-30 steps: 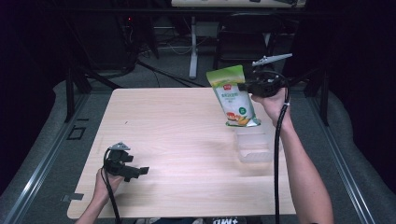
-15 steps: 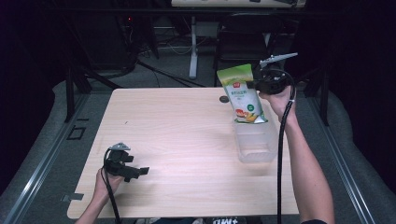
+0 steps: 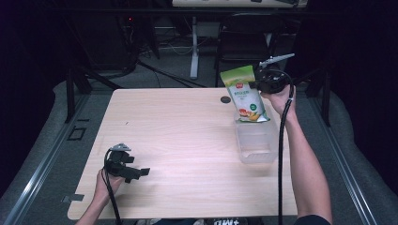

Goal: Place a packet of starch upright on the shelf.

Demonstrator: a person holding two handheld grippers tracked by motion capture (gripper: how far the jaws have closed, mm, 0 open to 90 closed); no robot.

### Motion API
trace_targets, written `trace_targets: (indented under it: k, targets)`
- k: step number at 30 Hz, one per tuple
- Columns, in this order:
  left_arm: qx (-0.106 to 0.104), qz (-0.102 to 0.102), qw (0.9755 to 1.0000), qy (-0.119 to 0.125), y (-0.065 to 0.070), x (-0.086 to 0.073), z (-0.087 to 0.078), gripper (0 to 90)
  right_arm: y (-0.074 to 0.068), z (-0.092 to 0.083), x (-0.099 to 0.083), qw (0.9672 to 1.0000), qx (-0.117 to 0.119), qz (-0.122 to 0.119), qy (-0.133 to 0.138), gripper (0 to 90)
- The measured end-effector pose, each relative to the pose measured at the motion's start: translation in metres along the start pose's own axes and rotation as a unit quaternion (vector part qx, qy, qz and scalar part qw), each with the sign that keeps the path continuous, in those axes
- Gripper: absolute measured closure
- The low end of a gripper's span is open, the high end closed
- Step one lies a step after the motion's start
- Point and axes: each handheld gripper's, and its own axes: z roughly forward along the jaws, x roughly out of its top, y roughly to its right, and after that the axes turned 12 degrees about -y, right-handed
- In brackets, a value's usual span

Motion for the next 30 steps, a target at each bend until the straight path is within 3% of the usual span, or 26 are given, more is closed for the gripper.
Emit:
trace_targets:
  k: [7,14,23,30]
  targets:
    - [-0.001,0.0,1.0,-0.001,0.0,0.0,0.0,2.3,0.004,0.015,-0.002,0.9999,-0.008,-0.008,-0.013,89.7]
    - [-0.002,0.0,1.0,0.002,0.0,0.0,0.0,2.2,0.004,0.026,-0.005,0.9999,-0.002,-0.013,-0.011,89.6]
    - [-0.001,0.0,1.0,0.003,0.0,-0.001,0.0,2.2,0.011,0.04,-0.014,0.9991,-0.022,-0.022,-0.03,89.4]
    - [0.0,0.0,1.0,0.002,0.0,0.0,0.0,2.2,0.015,0.04,-0.02,0.999,-0.03,-0.016,-0.028,89.3]
